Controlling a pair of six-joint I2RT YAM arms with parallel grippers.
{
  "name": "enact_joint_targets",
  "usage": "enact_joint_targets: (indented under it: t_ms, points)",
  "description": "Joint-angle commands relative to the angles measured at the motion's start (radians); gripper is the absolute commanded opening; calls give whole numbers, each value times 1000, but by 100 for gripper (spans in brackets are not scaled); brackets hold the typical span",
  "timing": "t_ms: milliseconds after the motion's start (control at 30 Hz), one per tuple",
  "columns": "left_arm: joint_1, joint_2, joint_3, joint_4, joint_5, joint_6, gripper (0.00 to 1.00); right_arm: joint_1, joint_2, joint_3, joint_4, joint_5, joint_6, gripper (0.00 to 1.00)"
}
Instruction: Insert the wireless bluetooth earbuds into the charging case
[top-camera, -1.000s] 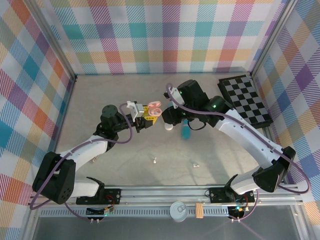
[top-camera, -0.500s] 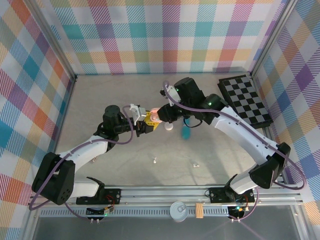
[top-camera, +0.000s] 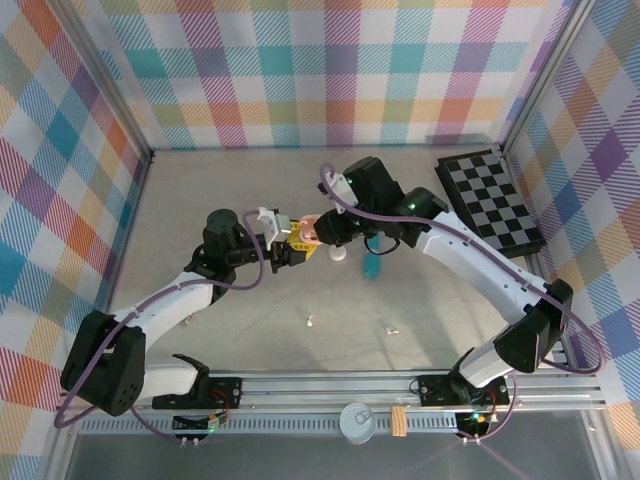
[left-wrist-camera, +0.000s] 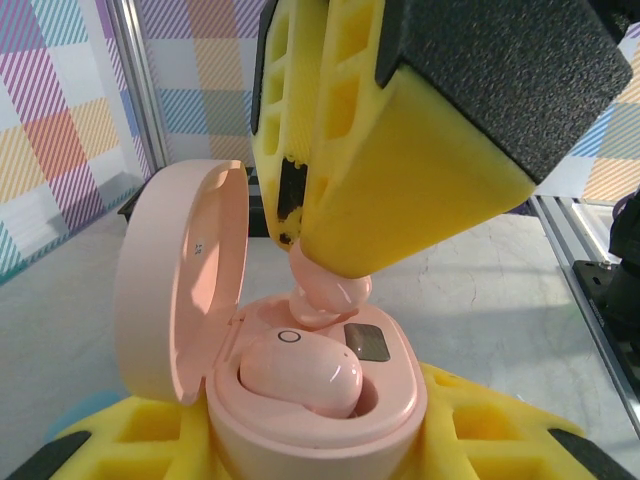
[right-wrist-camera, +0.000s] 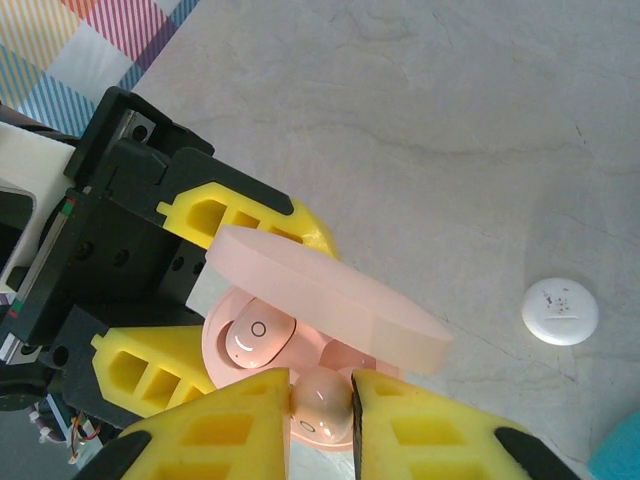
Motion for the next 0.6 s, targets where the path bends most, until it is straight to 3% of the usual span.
enact_joint_targets:
  t_ms: [0, 567]
  points:
    - [-7, -26, 19, 21, 13, 16, 27, -7, 5, -20, 2, 8, 15, 21]
    - [-7, -18, 16, 59, 2, 6, 27, -10, -2, -6, -44, 23, 30, 22]
